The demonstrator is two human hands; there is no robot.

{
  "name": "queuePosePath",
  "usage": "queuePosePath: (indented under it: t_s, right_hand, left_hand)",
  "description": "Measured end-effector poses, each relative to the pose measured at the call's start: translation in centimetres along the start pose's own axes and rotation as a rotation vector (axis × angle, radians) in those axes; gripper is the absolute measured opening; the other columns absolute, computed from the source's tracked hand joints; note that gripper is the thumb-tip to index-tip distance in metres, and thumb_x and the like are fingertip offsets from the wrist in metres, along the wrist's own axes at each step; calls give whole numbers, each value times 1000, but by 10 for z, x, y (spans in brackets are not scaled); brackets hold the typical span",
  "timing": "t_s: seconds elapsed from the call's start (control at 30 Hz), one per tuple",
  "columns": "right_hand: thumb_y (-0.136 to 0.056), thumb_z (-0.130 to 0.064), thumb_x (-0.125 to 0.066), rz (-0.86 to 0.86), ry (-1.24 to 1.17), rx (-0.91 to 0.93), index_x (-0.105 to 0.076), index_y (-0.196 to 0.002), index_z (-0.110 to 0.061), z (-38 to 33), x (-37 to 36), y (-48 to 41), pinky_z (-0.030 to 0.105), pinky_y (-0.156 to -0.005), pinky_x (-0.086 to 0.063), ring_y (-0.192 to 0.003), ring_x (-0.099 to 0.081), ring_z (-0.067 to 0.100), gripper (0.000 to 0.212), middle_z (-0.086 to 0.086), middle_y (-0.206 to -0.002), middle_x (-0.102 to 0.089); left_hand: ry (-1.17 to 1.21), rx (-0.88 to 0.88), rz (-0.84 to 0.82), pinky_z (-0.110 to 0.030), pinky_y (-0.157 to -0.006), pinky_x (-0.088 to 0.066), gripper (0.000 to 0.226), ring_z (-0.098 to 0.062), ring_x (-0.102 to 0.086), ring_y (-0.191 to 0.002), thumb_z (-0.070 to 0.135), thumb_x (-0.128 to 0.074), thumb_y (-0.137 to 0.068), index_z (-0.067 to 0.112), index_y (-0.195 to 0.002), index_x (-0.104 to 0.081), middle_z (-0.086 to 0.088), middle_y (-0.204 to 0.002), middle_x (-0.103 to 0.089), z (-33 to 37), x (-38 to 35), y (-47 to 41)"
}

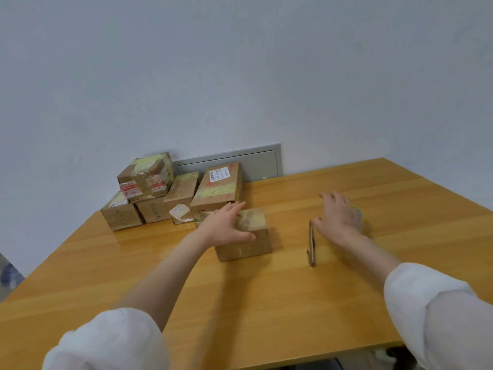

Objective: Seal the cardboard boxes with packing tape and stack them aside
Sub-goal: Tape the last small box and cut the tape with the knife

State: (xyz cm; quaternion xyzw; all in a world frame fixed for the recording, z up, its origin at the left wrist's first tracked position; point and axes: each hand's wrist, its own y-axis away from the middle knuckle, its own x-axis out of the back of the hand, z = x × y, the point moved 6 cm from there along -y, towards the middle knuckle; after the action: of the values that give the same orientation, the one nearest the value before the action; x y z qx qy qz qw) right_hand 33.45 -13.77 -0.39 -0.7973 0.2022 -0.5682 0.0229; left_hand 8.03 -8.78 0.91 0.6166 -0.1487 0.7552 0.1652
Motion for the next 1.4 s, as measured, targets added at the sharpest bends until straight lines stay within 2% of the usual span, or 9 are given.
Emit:
queuePosePath:
  t_s: [0.1, 0.2, 0.3, 0.43, 0.7, 0.87, 1.03, 1.17, 1.4]
  right_hand:
    - [-90, -38, -58, -154, 172, -50, -38, -139, -19, 26, -11, 8, 38, -110, -29, -135, -34, 24, 57, 5, -145, -40]
    - [-95, -32, -50, -242, 262, -72, -50, -127, -21, 35, -20, 12, 40, -112, -27, -129, -41, 23, 34, 3, -134, -53]
    - [-96, -25, -45, -137, 235, -78, -59, -114, -24, 32, -12, 8, 36, -103, -33, -113, -54, 22, 24, 1, -115, -64]
    - [-89, -29, -53, 95, -92, -7, -64, -111, -24, -2, 15, 1, 30, -74, -38, -100, -59, 29, 25, 7, -107, -67]
    - [-81, -13, -66, -132, -870, 141, -74, -90, -21, -79, 19, 2, 26, -69, -47, -83, -62, 13, 14, -4, -87, -70]
    - [-81, -11, -68, -217, -1030, 141, -71, -75, -28, -90, 12, 4, 11, -57, -44, -69, -57, 3, 18, -9, -76, -68]
    - [-82, -10, -69, -244, -912, 291, -74, -90, -20, -119, 19, 6, 22, -66, -46, -78, -60, 10, 13, -4, -83, -70]
    - [-82, -14, -68, -200, -810, 418, -75, -96, -15, -142, 37, 7, 36, -74, -51, -85, -64, 17, 16, 4, -89, -73]
    - [-87, -38, -64, -449, -930, 389, -70, -79, -20, -138, 40, 5, 30, -73, -44, -71, -59, 11, 21, -5, -72, -67]
  left_hand:
    - [-201, 35, -79, -47, -118, -13, 104, -25, -13, -146, 62, -65, -75, 27, -153, -5, -5, -160, -10, -1, -12, -8]
    - [-190, 39, -81, -44, -113, -30, 100, -25, -27, -140, 53, -69, -75, 28, -152, -12, -2, -157, -20, -4, -15, -4]
    - [-199, -13, -63, -41, -108, -37, 98, -22, -33, -134, 51, -73, -71, 29, -150, -19, 1, -151, -30, -1, -12, 7]
    - [-208, -23, -33, -40, -110, -34, 110, -21, -31, -136, 56, -76, -65, 23, -151, -17, 1, -151, -34, -4, -12, 25]
    - [80, 38, -63, -39, -117, -24, 115, -20, -18, -146, 61, -73, -67, 20, -154, -9, 1, -160, -12, -29, -2, 46]
    - [382, 92, 316, -32, -105, -40, 75, -16, -43, -132, 48, -69, -79, 19, -142, -41, 0, -144, -46, -42, 38, 60]
    - [630, 108, 333, -38, -100, -47, 73, -13, -56, -116, 54, -67, -80, 16, -139, -47, 1, -132, -57, -4, 63, 46]
    - [658, 146, 525, -45, -80, -56, 11, -18, -68, -81, 29, -74, -81, 20, -86, -73, 2, -82, -71, 13, 88, 38]
    - [1030, 300, 513, -22, -53, -55, 14, -20, -64, -66, 15, -71, -86, 2, -84, -70, -14, -81, -68, -11, 77, 44]
